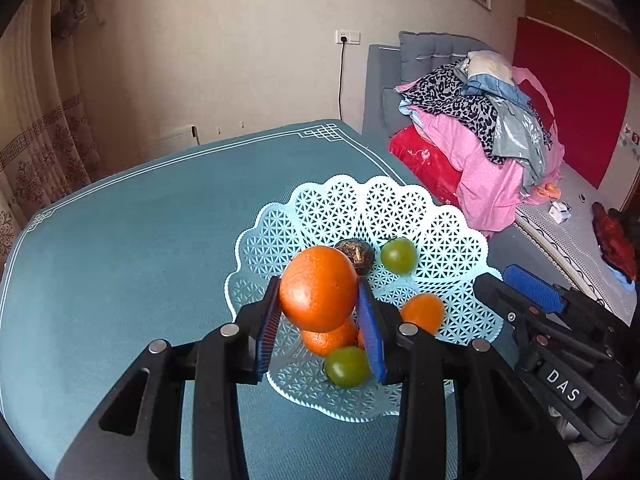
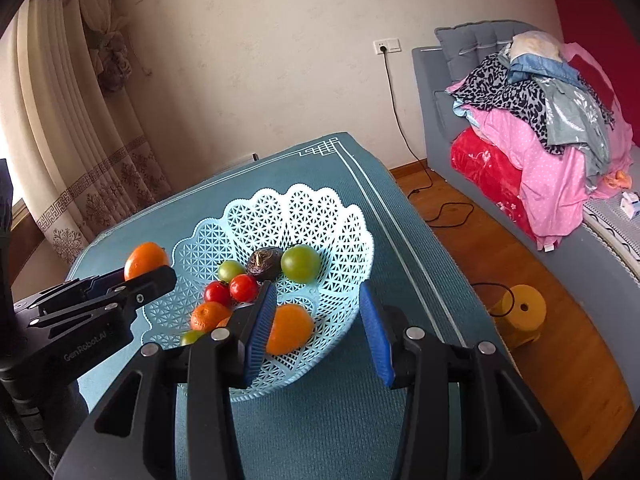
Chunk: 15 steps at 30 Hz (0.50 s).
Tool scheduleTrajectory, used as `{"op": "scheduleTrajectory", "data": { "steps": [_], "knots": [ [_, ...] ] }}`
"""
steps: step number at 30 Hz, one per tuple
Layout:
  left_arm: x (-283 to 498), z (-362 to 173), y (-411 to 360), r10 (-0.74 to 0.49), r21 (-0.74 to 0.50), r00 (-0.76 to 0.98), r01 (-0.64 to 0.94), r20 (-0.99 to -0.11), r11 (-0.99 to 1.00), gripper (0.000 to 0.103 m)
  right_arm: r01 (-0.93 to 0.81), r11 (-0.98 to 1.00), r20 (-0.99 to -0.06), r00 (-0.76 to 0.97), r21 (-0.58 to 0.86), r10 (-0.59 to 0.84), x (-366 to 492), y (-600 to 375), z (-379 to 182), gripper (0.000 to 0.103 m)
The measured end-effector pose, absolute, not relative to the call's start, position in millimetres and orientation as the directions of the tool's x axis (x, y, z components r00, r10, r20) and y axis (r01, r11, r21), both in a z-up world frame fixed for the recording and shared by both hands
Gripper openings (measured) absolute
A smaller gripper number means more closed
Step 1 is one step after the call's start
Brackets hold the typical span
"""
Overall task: Organize fruits
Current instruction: 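Open right tool over basket to drop orange while left tool drops its orange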
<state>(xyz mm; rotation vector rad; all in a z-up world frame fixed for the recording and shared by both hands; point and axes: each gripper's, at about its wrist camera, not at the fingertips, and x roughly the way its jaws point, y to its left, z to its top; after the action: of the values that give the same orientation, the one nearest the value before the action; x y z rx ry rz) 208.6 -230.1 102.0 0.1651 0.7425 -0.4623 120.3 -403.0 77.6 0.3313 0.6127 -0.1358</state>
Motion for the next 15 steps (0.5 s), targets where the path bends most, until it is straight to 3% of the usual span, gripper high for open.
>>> {"op": "scheduleTrajectory", "data": {
  "steps": [15],
  "knots": [
    [216,94,-263,-0.387,-0.033,0.594,0.517,-0.705,0.855,0.038,0.216,0.942,-0.585,0.811,0.258,-0.026,120,-405,80,0.043]
  ]
}}
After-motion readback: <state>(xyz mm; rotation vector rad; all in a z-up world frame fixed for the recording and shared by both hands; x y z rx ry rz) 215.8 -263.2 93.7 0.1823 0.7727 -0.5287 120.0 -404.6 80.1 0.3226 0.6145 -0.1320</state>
